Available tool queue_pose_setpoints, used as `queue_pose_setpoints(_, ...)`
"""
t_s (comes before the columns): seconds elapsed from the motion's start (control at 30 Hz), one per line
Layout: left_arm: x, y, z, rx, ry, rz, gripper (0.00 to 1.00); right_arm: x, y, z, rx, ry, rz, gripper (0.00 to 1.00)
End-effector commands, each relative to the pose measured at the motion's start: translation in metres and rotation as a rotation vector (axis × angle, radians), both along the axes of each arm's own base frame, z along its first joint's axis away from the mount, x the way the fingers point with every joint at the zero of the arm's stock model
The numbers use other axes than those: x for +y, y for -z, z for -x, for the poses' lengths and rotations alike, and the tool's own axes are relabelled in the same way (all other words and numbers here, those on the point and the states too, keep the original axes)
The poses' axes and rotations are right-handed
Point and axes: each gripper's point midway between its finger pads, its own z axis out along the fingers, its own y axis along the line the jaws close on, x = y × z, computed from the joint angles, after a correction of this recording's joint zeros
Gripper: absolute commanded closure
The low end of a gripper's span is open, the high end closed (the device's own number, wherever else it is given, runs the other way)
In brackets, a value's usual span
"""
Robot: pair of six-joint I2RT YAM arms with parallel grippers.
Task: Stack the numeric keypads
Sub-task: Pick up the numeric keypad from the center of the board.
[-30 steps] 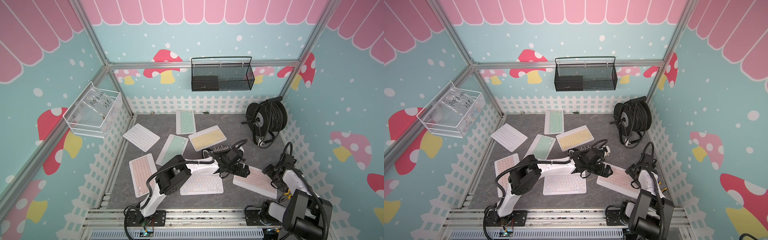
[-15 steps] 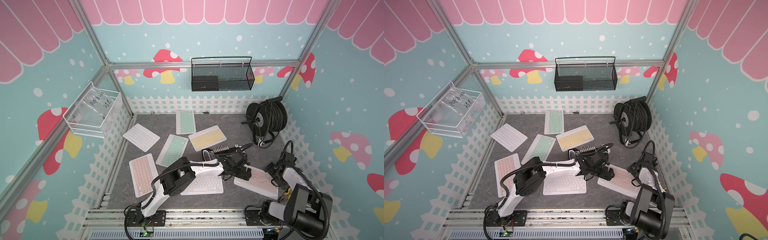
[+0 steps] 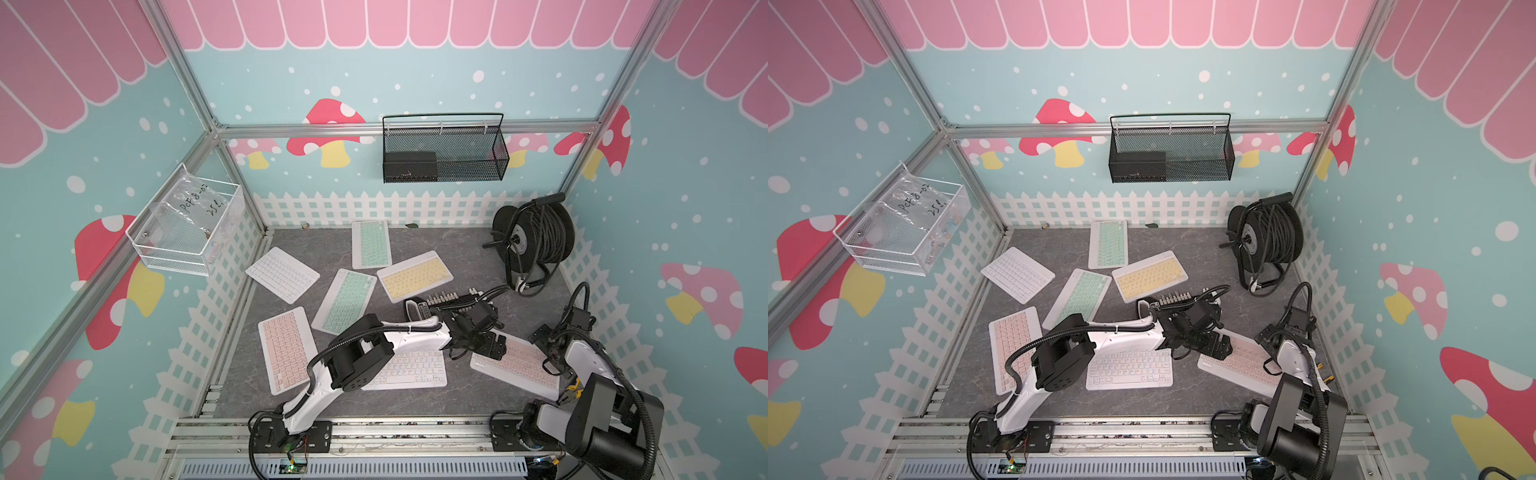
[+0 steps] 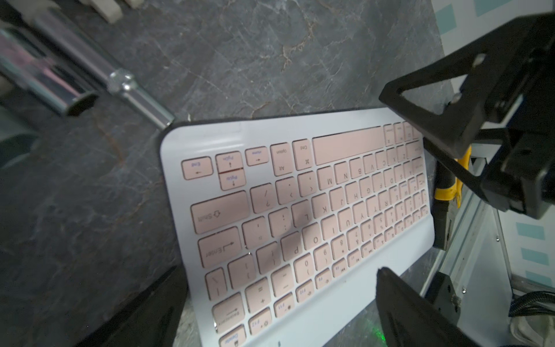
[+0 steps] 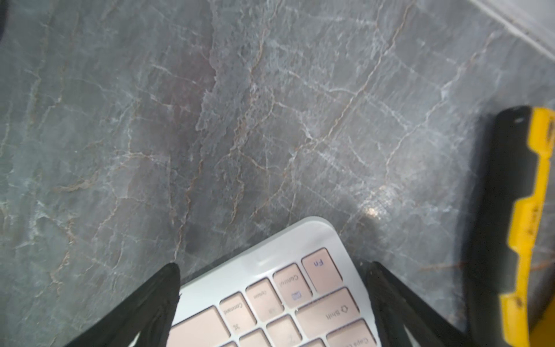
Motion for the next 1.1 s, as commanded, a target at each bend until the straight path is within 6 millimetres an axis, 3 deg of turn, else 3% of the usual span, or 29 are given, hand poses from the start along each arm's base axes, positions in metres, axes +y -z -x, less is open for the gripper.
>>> queue_pose_setpoints(0.0, -0.039, -0.073, 0.032, 0.023, 0.133, 0.267, 0.01, 0.054, 0.033, 0.025, 0.070, -0.055, -0.265, 0.02)
queue_pose_setpoints(0.07, -0.044, -0.101, 0.035, 0.021, 0.152, 0.350, 0.00, 0.058, 0.035, 0.024, 0.057, -0.063, -0.285, 0.02)
queue_pose_setpoints(0.17, -0.048, -0.124, 0.039, 0.037, 0.166, 0.433, 0.01, 0.062, 0.036, 0.023, 0.046, -0.071, -0.303, 0.02)
queue_pose_setpoints(0.43, -0.048, -0.150, 0.037, 0.087, 0.146, 0.567, 0.01, 0.068, 0.034, 0.022, 0.018, -0.093, -0.324, 0.02)
queue_pose_setpoints(0.63, -0.052, -0.175, 0.030, 0.232, 0.122, 0.803, 0.01, 0.073, 0.033, 0.022, 0.002, -0.105, -0.342, 0.02)
queue_pose_setpoints(0.93, -0.059, -0.180, 0.026, 0.388, 0.089, 0.944, 0.00, 0.075, 0.030, 0.021, -0.019, -0.114, -0.343, 0.02)
queue_pose_setpoints(1.07, -0.053, -0.169, 0.017, 0.423, 0.031, 0.952, 0.01, 0.075, 0.029, 0.021, -0.026, -0.113, -0.339, 0.02)
